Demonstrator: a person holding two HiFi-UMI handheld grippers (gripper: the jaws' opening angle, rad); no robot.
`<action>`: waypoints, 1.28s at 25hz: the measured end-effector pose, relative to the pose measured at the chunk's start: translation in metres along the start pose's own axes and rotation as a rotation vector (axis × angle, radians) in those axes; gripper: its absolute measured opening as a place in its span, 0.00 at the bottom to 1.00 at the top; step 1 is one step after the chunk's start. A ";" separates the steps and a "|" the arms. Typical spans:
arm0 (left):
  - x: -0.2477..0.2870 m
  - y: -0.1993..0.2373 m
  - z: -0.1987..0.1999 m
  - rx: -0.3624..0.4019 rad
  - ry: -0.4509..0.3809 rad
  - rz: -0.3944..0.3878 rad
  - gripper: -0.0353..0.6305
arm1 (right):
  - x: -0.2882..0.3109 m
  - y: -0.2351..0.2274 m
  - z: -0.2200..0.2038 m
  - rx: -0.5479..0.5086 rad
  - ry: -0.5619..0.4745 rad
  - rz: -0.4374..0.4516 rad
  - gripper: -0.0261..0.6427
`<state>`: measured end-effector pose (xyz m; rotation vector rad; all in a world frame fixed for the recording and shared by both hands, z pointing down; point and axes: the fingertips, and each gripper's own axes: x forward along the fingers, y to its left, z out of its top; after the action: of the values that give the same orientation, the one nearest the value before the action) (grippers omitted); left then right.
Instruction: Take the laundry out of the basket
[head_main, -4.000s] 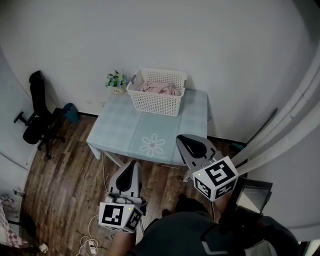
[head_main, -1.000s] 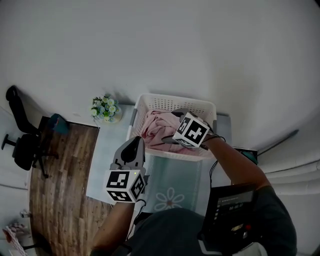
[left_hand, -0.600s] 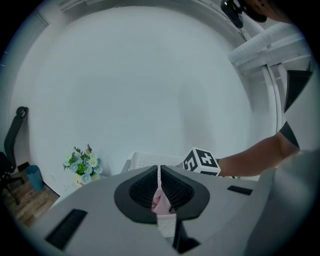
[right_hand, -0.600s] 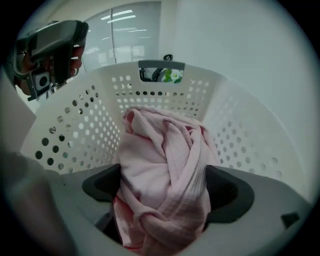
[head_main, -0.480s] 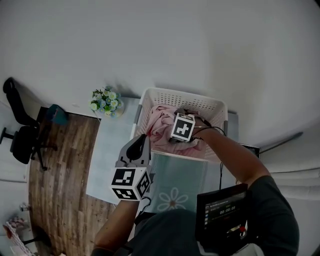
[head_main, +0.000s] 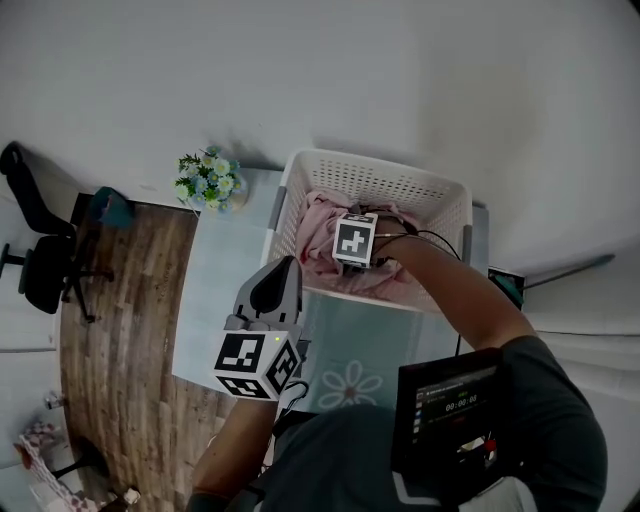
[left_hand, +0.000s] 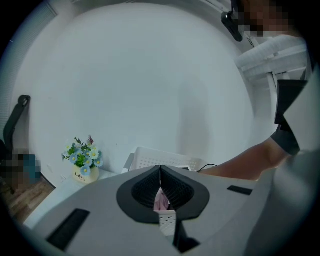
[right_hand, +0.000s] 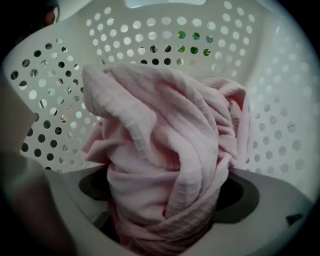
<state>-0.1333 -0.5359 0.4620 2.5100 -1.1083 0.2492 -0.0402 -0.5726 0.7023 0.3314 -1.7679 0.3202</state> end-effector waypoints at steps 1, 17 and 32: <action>-0.001 0.000 0.000 -0.003 -0.001 -0.003 0.07 | 0.001 0.000 0.000 0.001 0.009 0.009 0.88; -0.007 0.000 -0.006 -0.005 0.012 0.005 0.07 | 0.009 0.009 -0.001 0.031 0.034 0.017 0.86; -0.043 -0.006 0.012 0.018 -0.047 0.040 0.06 | -0.011 0.029 -0.001 0.080 -0.087 -0.048 0.54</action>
<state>-0.1581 -0.5080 0.4364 2.5231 -1.1803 0.2127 -0.0480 -0.5446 0.6907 0.4505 -1.8326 0.3467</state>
